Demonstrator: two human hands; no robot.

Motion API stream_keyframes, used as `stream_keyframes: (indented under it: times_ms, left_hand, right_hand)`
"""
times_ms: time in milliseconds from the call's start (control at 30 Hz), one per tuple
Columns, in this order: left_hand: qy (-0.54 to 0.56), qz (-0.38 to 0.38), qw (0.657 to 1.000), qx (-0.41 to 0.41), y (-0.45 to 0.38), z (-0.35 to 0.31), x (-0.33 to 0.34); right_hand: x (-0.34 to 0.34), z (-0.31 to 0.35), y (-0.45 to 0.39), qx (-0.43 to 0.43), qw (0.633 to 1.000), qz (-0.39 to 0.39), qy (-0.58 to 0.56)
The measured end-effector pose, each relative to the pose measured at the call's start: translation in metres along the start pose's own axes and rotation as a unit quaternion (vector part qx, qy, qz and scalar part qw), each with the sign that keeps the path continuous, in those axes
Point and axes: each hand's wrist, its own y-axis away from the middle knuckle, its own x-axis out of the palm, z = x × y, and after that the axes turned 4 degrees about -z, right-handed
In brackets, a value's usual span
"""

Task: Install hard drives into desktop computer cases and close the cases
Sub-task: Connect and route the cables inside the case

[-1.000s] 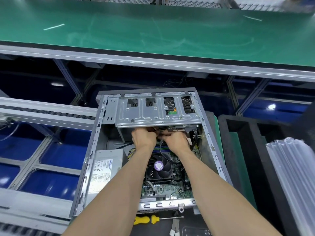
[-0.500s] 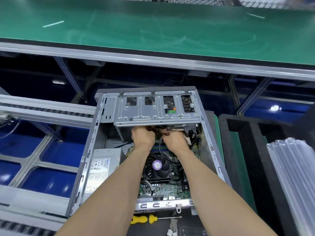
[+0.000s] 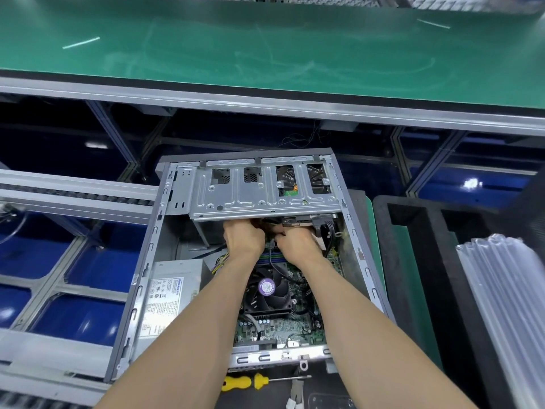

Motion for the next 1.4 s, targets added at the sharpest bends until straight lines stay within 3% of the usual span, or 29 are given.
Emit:
stream_keyframes:
  times_ms: [433,767,1400]
  left_hand:
    - [-0.094,0.024,0.995,0.034,-0.0036,0.0020,0.0028]
    - [-0.069,0.008,0.997,0.035,-0.0037,0.0030,0.0023]
    - [-0.153,0.036,0.982,0.105,-0.0058,0.0065,0.0067]
  right_hand:
    - [0.0006,-0.0016,-0.0016,-0.013,1.000,-0.007,0.001]
    - [-0.0004,-0.0021,-0.0035,-0.010,1.000,-0.006,-0.009]
    - [0.0031,-0.0052,-0.0074,0.007,1.000,-0.002,-0.010]
